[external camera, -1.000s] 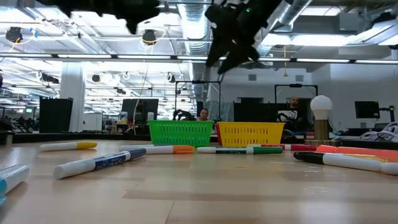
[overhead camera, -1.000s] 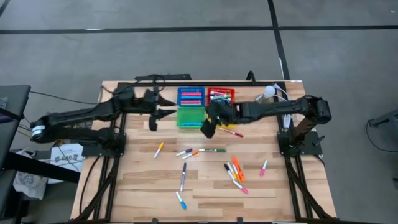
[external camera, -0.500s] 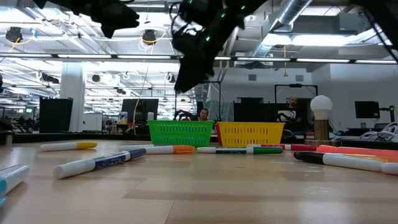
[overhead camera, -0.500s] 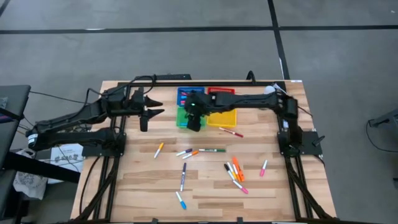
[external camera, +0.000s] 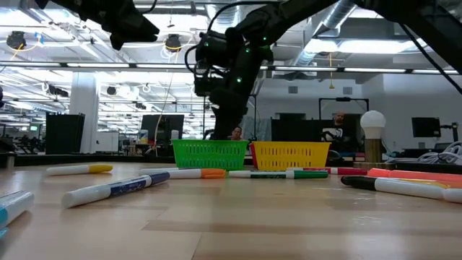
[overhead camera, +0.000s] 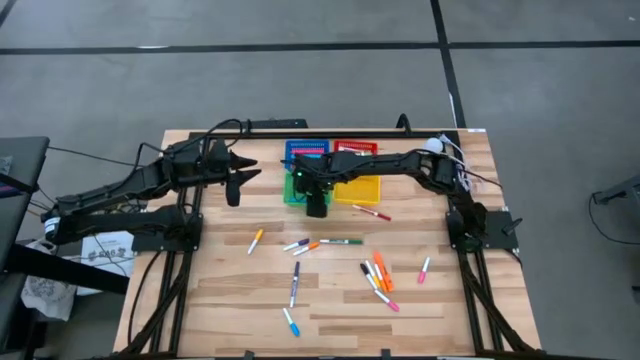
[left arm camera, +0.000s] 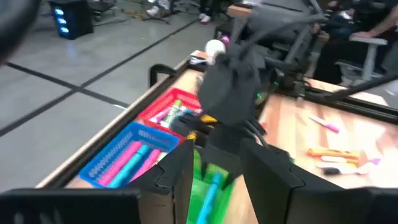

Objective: Pick & Place Markers
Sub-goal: Put the blue highlighter into the blue bin

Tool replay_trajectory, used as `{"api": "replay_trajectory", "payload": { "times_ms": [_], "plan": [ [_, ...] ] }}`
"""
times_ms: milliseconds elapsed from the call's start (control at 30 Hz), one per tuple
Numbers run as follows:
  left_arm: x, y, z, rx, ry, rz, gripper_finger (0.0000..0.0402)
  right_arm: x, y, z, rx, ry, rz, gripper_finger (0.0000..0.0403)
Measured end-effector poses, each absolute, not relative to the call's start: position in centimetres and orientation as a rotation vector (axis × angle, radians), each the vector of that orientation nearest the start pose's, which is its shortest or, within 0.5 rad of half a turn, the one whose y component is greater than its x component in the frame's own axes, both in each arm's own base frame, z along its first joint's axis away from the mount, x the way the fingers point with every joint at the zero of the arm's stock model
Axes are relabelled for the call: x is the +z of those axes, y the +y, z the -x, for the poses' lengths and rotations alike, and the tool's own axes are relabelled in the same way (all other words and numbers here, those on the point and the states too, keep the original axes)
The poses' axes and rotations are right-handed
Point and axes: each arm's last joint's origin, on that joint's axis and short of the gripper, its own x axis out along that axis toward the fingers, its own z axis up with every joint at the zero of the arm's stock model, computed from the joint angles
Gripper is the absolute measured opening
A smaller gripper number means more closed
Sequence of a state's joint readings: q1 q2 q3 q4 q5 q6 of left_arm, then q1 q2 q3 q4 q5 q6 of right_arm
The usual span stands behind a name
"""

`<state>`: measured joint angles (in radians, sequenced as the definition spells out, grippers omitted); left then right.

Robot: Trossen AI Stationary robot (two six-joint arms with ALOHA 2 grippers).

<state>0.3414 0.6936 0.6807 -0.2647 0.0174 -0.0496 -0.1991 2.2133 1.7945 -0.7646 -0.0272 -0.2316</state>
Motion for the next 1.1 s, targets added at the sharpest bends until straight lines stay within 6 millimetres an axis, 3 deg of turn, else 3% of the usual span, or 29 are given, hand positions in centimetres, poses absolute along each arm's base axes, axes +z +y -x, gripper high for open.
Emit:
{"api": "replay_trajectory", "payload": {
  "times_ms": [233, 1100],
  "plan": [
    [30.0, 5.4, -15.0, 0.339, 0.281, 0.103, 0.0131, 16.6, -9.1, -45.6, 0.027, 1.22, 0.116, 0.0163],
    [30.0, 5.4, -15.1, 0.339, 0.283, 0.114, 0.0131, 16.5, -9.8, -45.3, 0.136, 1.222, 0.172, 0.0134]
  ]
}}
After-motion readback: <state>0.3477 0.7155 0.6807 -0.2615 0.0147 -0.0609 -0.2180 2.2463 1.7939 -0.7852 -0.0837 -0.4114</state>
